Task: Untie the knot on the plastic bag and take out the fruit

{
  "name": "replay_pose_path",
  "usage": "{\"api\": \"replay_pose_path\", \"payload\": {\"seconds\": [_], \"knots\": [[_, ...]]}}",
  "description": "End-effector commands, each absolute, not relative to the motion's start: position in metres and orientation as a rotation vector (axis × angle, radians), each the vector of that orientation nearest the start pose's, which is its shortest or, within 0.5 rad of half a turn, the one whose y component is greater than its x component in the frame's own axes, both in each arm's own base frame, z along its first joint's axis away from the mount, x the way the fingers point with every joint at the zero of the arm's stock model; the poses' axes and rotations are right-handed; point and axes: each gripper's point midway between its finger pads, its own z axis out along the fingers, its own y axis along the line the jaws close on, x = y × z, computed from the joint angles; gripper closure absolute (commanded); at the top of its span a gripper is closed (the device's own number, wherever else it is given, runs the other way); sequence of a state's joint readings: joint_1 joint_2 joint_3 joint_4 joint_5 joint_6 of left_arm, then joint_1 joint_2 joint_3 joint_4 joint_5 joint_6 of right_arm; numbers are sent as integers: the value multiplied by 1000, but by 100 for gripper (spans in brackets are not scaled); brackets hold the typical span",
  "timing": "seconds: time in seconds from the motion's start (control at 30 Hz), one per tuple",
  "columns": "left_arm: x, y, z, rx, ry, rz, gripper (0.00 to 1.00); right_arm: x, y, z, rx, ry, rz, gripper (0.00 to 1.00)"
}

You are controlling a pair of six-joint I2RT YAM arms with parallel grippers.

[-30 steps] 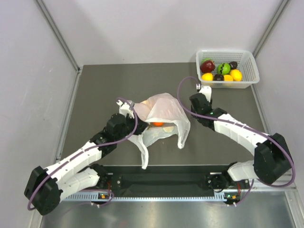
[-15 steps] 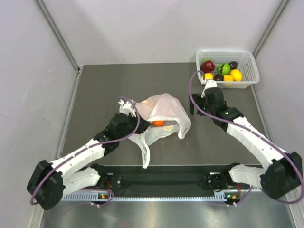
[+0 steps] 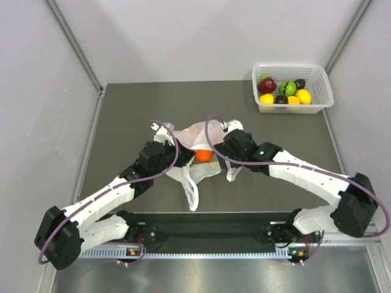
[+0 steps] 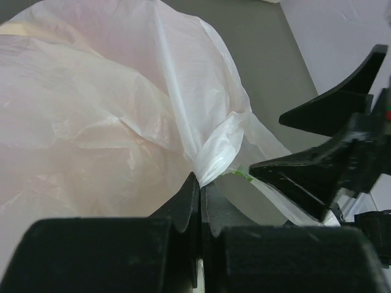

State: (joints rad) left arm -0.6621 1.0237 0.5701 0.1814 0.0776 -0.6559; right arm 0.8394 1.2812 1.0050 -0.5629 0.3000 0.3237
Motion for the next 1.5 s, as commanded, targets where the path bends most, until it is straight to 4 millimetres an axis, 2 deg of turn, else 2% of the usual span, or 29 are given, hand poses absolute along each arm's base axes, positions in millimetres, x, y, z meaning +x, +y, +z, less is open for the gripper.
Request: {"api": "replay_pose_path", "payload": {"seconds": [0.0,0.1,0.13,0.17,0.2,0.33,0.4,0.47,0.5,0.57,0.6,0.67,0.7,0.73,0.77,0.87,1.03,1.07,1.1,1.13,1.17,1.2,1.27,1.3,1.33,1.37,1.43,1.47], "knots": [[265,-254,220,60,1854,-1003,100,259,204,146,-358,2335,-18,5],[263,-247,218,51,1856,-979,100,258,187,136,-301,2355,-99,30],[262,-245,220,50,1849,-971,100,257,184,135,-292,2355,-96,46],[261,-241,217,51,1857,-953,100,254,179,132,-291,2360,-101,54],[262,-238,218,46,1853,-937,100,255,175,137,-267,2344,-81,68],[263,-225,220,22,1840,-873,100,258,156,140,-239,2333,-59,90],[263,-221,217,16,1847,-851,100,264,141,139,-228,2337,-81,97],[261,-221,216,21,1851,-852,100,272,131,138,-213,2329,-96,97],[260,-221,215,22,1855,-856,100,281,113,137,-178,2330,-134,98],[257,-223,209,28,1872,-873,100,295,97,138,-127,2315,-143,99],[254,-224,208,32,1877,-881,100,303,80,137,-60,2328,-155,100],[251,-224,200,28,1895,-894,100,318,74,146,7,2302,-128,100],[250,-223,199,25,1896,-896,100,325,62,144,61,2304,-174,100],[248,-222,195,19,1903,-897,100,333,57,153,98,2281,-192,100],[248,-221,194,15,1902,-892,100,339,47,150,143,2288,-226,100],[247,-217,197,4,1891,-884,100,353,45,154,166,2283,-214,91],[248,-216,200,-3,1880,-880,100,361,42,170,185,2237,-165,64],[250,-218,204,-5,1865,-894,100,362,38,178,198,2216,-151,57],[250,-221,204,2,1863,-909,100,362,39,182,184,2213,-120,40],[251,-224,207,2,1858,-923,100,365,44,189,160,2201,-66,35],[252,-227,208,5,1857,-933,100,363,60,198,79,2193,46,30],[256,-230,205,4,1863,-932,100,361,70,206,25,2182,111,21],[257,-237,209,26,1866,-960,100,349,96,226,-65,2133,295,12],[258,-239,212,31,1856,-969,100,343,103,232,-89,2115,341,1],[258,-242,214,38,1853,-979,100,337,107,235,-104,2099,378,0],[259,-243,214,39,1853,-980,100,325,113,251,-124,2051,436,0],[260,-245,218,44,1844,-995,100,311,119,260,-172,2013,488,0],[260,-245,218,41,1844,-994,100,297,127,270,-218,1984,549,1]]}}
